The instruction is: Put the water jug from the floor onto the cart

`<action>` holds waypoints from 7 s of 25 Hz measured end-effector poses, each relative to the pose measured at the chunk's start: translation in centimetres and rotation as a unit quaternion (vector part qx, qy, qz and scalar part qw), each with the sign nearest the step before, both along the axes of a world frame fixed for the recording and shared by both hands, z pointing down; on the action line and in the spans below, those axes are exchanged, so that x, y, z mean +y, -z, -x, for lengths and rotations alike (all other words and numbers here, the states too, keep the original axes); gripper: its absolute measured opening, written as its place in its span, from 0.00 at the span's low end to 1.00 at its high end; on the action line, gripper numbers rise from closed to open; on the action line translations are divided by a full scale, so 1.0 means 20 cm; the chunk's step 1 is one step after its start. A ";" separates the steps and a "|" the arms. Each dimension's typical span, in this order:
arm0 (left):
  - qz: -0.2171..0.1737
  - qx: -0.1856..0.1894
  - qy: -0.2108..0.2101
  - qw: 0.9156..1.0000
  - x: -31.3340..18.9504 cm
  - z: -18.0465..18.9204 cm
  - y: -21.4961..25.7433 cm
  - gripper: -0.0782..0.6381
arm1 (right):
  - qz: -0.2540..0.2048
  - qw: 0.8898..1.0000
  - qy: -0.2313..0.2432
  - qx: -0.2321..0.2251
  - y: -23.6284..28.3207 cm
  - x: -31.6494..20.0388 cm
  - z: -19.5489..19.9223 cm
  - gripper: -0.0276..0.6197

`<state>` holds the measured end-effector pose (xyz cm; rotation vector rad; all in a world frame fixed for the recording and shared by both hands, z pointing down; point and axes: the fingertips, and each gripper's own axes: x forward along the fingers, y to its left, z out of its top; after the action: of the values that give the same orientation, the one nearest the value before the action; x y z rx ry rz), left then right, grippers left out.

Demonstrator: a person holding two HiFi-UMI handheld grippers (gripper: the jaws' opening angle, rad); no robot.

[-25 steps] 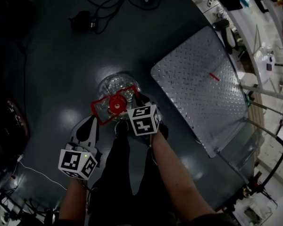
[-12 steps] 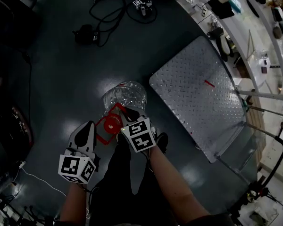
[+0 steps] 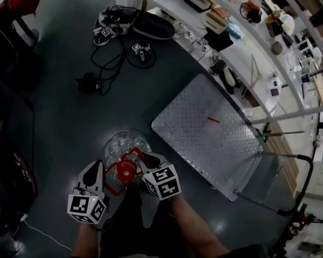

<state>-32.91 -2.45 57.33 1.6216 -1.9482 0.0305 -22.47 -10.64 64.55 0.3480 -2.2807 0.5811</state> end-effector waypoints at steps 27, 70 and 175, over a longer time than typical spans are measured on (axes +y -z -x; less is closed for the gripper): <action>-0.082 0.006 -0.223 0.971 -0.75 -0.88 0.62 0.12 | -0.094 0.961 -0.261 -0.018 0.77 -0.59 -1.26 0.09; -0.006 -0.018 -0.353 0.935 -2.18 -2.57 0.46 0.12 | 0.025 0.878 -0.478 -0.007 0.14 -1.95 -3.33 0.10; -0.138 0.037 -0.389 0.910 1.28 -2.64 1.05 0.12 | -0.288 0.808 -0.497 -0.131 1.38 1.48 -3.07 0.03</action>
<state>19.84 23.21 36.41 2.4542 -1.1685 0.0092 38.88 18.90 36.85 1.9365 -2.3579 0.4001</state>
